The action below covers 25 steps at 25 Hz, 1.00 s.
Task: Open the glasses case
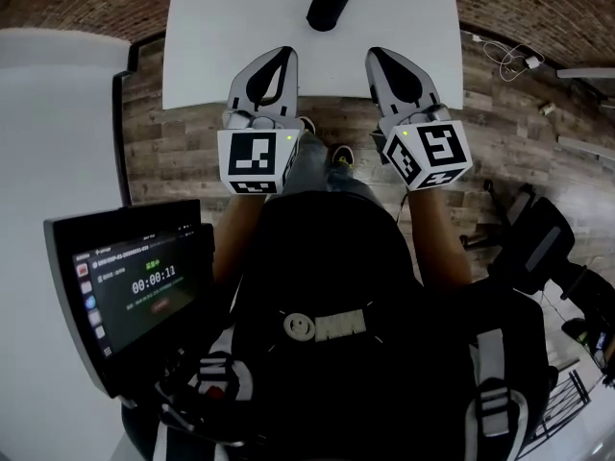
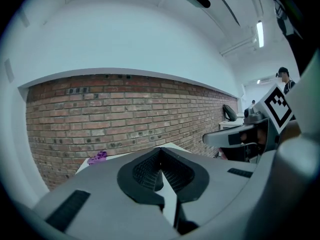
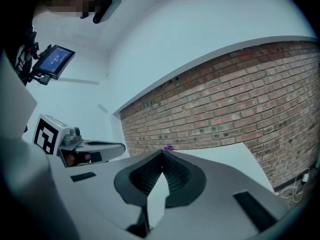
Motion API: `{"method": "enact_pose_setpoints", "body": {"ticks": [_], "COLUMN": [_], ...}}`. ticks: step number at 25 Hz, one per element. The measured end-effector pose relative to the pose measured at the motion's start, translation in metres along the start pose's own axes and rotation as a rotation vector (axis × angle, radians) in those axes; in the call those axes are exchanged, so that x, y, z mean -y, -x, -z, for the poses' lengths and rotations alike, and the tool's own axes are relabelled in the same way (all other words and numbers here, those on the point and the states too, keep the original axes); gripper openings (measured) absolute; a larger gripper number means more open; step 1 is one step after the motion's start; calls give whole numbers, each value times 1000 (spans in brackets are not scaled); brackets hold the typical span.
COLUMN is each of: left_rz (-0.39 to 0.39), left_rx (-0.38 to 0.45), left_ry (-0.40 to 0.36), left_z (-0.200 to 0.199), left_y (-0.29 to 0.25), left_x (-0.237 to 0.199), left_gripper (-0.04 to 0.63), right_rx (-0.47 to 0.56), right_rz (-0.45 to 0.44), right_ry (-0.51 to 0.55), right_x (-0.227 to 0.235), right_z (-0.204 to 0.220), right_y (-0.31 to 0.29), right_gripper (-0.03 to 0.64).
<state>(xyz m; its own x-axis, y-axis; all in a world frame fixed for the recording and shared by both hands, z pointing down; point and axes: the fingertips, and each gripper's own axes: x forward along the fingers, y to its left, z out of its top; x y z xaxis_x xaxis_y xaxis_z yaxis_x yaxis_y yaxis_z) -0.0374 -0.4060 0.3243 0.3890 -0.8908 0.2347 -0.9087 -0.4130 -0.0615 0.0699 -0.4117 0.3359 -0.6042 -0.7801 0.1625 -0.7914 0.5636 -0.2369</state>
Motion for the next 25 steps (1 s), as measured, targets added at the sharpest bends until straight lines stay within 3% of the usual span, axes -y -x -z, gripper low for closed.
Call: {"method": "enact_pose_setpoints", "body": {"ticks": [7, 16, 25], "left_rz": [34, 85, 145], "left_rx": [17, 27, 36], "left_ry": [-9, 4, 21], "left_z": [-3, -7, -4], "left_y": [-18, -82, -111], "left_x": [-5, -92, -124], "left_gripper": [3, 3, 3], "right_rx": [3, -51, -210], "right_rz": [42, 68, 120], "right_ry": [-6, -9, -133], "right_x": [13, 29, 55], "right_z": [-2, -17, 34], "right_y": [-9, -117, -150], "right_gripper": [-3, -3, -1]}}
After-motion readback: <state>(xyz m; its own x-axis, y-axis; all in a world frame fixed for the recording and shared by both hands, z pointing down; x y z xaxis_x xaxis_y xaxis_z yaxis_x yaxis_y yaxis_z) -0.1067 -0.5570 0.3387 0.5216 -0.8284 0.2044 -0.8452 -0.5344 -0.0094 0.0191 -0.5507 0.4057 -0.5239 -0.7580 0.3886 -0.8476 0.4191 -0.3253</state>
